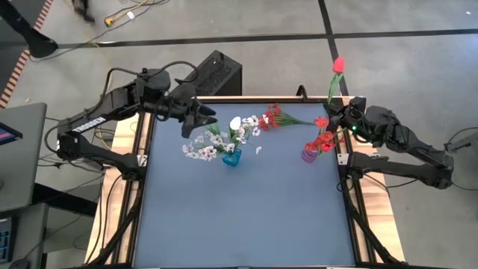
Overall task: Sort flowers into vase by color
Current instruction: Put the red flower into the violet vase
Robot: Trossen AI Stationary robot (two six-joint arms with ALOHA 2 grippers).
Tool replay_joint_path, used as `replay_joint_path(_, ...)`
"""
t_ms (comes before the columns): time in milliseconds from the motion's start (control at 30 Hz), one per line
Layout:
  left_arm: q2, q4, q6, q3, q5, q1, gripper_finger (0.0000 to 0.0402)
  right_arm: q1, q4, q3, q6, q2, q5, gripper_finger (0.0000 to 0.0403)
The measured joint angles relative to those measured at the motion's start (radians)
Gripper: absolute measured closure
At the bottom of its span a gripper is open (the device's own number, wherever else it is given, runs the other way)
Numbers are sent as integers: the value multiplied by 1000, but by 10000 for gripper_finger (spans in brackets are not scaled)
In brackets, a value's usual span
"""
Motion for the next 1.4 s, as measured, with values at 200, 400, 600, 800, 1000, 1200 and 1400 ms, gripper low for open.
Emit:
replay_joint_path(200, -2, -4, -29, 0, 1, 0, 247, 0, 25, -17, 8, -2, 4, 376)
replay_joint_path(400, -2, -4, -63, 0, 0, -4, 247, 11, 138, -135, -16, -35, 4, 376)
replay_joint_path(600, -8, -2, -104, 0, 0, -5, 247, 46, 196, -181, -74, -123, 52, 376)
replay_joint_path(800, -8, 0, -141, 0, -26, -5, 247, 66, 193, -230, -95, -205, 57, 376)
replay_joint_path(1000, -8, 12, -164, 0, -27, -5, 247, 86, 221, -289, -106, -254, 62, 376)
replay_joint_path(1200, -8, 16, -176, 0, -27, -5, 247, 86, 236, -304, -147, -272, 63, 376)
replay_joint_path(1400, -8, 18, -178, 0, -27, -5, 247, 86, 188, -304, -149, -270, 54, 376)
